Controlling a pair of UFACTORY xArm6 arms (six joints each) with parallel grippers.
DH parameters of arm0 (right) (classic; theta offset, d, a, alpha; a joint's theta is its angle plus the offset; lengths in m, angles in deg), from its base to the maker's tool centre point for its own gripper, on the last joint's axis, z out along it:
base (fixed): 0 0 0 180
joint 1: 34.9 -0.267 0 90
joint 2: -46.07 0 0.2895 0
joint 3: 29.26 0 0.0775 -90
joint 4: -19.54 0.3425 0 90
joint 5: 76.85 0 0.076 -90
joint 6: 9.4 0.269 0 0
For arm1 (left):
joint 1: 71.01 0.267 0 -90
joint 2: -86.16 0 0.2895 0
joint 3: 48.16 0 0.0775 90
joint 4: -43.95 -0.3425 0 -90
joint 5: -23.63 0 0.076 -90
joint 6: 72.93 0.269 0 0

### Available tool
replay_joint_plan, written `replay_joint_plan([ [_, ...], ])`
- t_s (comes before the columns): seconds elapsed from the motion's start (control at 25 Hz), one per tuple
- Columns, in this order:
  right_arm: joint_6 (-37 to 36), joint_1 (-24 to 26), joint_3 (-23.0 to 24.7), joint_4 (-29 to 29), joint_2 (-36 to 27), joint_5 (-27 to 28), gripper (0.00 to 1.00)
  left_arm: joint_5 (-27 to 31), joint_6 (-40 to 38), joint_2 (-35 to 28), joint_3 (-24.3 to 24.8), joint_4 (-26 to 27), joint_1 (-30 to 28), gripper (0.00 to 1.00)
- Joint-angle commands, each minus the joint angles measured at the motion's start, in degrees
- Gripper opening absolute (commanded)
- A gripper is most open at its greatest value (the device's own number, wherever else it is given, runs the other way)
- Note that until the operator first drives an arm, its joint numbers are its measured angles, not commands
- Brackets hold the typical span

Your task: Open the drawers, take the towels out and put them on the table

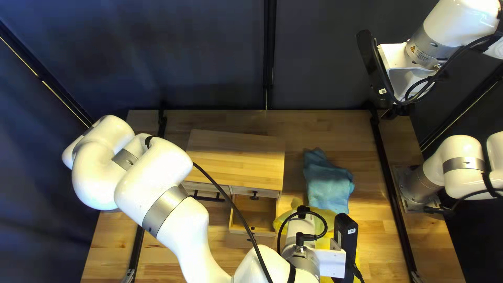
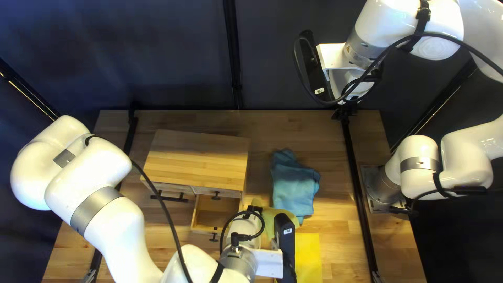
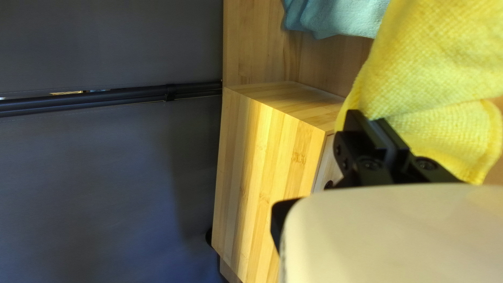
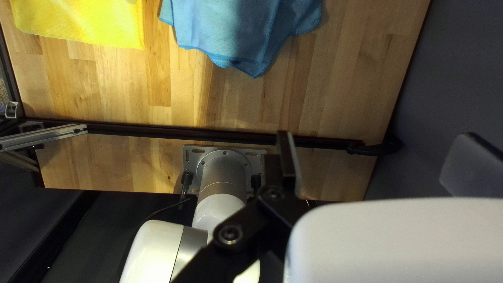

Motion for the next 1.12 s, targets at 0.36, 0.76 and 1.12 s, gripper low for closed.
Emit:
replay_joint_plan([
  [0.36,0.0,0.0,0.0,0.0,0.0,0.0,1.0,-10.25,-17.59,-7.29,13.32,-1.07,1.58,0.0],
  [0.76,0.0,0.0,0.0,0.0,0.0,0.0,1.0,-9.98,-28.35,-5.19,11.48,-1.71,0.99,0.0],
  [1.12,0.0,0.0,0.0,0.0,0.0,0.0,1.0,-8.99,-30.05,2.99,1.98,-1.73,0.03,0.0],
])
